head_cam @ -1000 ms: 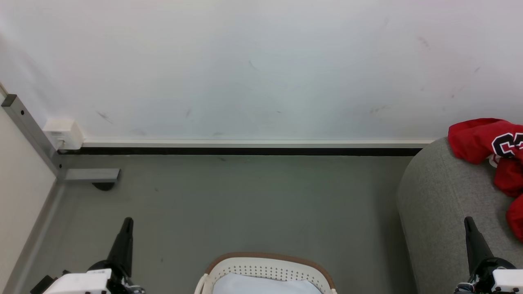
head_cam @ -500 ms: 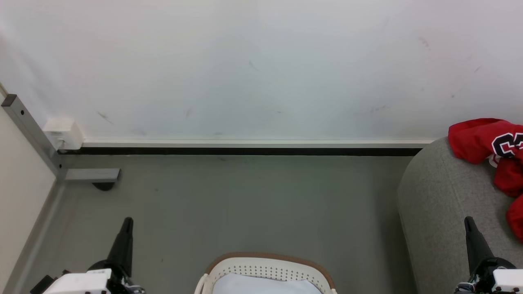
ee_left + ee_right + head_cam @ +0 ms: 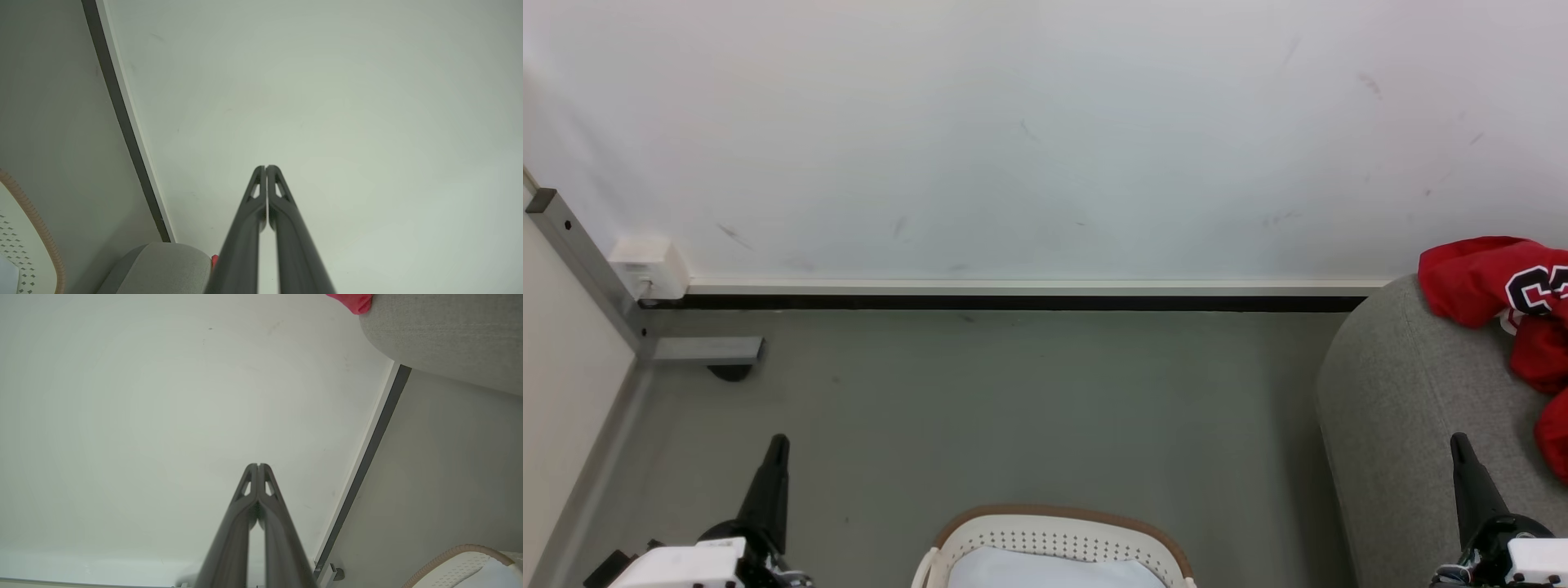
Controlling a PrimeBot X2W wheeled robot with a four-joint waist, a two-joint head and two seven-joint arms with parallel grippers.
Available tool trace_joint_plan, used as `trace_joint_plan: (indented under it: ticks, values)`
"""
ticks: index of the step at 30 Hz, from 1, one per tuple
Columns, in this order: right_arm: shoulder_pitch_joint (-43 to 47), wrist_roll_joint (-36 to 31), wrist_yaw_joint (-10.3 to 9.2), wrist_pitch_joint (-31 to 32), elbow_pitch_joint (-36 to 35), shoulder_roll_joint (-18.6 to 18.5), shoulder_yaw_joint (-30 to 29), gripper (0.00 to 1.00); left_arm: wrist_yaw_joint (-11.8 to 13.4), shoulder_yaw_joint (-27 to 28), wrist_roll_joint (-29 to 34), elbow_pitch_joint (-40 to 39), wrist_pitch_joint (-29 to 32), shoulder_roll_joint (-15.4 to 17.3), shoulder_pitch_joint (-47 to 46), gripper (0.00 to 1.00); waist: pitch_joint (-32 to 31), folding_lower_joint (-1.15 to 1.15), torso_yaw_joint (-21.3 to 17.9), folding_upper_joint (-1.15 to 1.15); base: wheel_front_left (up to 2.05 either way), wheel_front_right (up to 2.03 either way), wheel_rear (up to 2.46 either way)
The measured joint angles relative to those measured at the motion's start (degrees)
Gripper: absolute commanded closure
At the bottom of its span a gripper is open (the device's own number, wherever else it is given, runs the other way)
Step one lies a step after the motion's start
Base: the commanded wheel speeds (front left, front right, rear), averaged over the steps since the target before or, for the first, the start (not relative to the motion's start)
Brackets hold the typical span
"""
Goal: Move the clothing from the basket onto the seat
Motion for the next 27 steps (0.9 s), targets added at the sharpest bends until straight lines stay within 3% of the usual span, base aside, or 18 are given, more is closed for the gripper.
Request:
trace_joint_plan:
  ticks: [27]
  values:
    - [0.0,-0.3,0.0,0.3,0.0,0.3,-0.3,1.0,0.0,0.0,0.0,0.0,0.0,0.0,0.0,1.0,0.0,0.0,0.0,0.0,0.0,0.0,0.0]
